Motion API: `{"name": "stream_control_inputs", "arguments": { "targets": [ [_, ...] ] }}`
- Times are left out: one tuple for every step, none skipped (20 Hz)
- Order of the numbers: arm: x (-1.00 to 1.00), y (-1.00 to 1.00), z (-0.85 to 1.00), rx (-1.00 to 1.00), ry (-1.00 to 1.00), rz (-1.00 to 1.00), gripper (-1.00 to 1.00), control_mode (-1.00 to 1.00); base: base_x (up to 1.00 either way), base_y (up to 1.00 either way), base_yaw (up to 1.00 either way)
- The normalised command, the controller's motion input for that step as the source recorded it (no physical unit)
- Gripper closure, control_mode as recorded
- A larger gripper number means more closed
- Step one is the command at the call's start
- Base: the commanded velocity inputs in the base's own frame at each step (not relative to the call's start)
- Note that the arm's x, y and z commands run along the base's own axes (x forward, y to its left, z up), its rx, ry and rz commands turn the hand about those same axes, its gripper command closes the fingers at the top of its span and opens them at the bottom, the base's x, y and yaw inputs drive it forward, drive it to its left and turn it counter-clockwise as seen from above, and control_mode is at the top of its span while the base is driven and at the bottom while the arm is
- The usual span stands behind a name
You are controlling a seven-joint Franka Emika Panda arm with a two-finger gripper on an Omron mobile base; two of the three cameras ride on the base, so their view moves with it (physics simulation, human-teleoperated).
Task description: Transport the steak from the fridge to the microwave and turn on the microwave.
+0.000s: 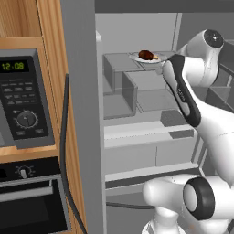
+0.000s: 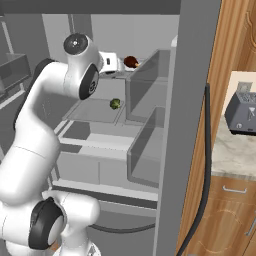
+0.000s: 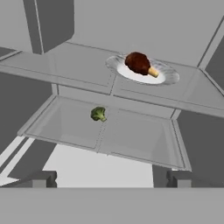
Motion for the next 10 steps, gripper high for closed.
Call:
{"name": "stream_control_inputs", "arguments": {
  "targets": [
    [0.38, -0.07, 0.00, 0.00, 0.00, 0.00, -1.00, -1.00, 0.00, 0.00, 0.00],
    [0.39, -0.11, 0.07, 0.00, 0.00, 0.00, -1.00, -1.00, 0.00, 0.00, 0.00],
    [0.36, -0.16, 0.17, 0.05, 0.00, 0.00, -1.00, -1.00, 0.00, 0.00, 0.00],
    [0.37, -0.12, 0.17, 0.09, 0.00, 0.00, -1.00, -1.00, 0.00, 0.00, 0.00],
    [0.33, -0.12, 0.18, 0.05, 0.00, 0.00, -1.00, -1.00, 0.00, 0.00, 0.00],
    [0.37, -0.13, 0.12, 0.05, 0.00, 0.00, -1.00, -1.00, 0.00, 0.00, 0.00],
    [0.35, -0.16, 0.09, 0.05, 0.00, 0.00, -1.00, -1.00, 0.00, 0.00, 0.00],
    [0.35, -0.21, 0.05, 0.08, 0.00, 0.00, -1.00, -1.00, 0.00, 0.00, 0.00],
    [0.35, -0.22, 0.02, 0.10, 0.00, 0.00, -1.00, -1.00, 0.00, 0.00, 0.00],
    [0.34, -0.15, 0.00, 0.12, 0.00, 0.00, -1.00, -1.00, 0.00, 0.00, 0.00]
  ]
}}
